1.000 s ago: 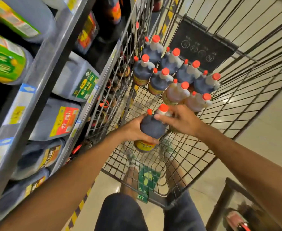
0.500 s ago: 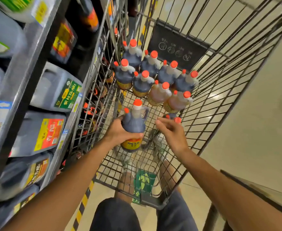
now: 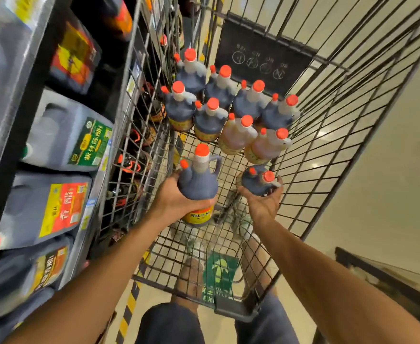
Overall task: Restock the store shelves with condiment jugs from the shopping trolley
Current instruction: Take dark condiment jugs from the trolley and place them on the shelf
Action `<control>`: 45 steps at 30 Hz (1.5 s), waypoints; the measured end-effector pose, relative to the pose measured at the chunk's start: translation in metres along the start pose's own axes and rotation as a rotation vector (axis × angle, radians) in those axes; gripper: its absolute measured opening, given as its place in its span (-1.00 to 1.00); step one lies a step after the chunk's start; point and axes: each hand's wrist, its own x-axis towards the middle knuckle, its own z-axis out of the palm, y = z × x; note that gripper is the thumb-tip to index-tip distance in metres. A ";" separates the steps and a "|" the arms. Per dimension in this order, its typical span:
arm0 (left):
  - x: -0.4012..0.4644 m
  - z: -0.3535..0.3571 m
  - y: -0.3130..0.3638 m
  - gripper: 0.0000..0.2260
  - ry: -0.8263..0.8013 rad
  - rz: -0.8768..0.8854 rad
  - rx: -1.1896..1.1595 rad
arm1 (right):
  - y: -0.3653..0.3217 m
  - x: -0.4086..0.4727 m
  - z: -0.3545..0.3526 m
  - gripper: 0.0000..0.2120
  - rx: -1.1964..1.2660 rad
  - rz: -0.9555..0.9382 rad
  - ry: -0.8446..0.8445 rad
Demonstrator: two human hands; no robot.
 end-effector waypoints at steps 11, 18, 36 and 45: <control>-0.003 -0.018 -0.030 -0.39 0.061 -0.031 0.027 | 0.011 0.018 0.015 -0.16 -0.321 -0.224 -0.052; 0.000 -0.025 -0.039 -0.33 0.124 -0.069 0.010 | 0.024 0.015 0.031 -0.15 -0.352 -0.334 -0.319; -0.013 -0.043 -0.027 -0.40 0.248 -0.038 -0.057 | -0.008 0.010 0.019 -0.07 -0.602 -0.461 -0.387; -0.129 -0.048 0.069 -0.23 0.446 0.047 -0.283 | -0.130 -0.081 -0.051 -0.26 -0.684 -0.676 -0.705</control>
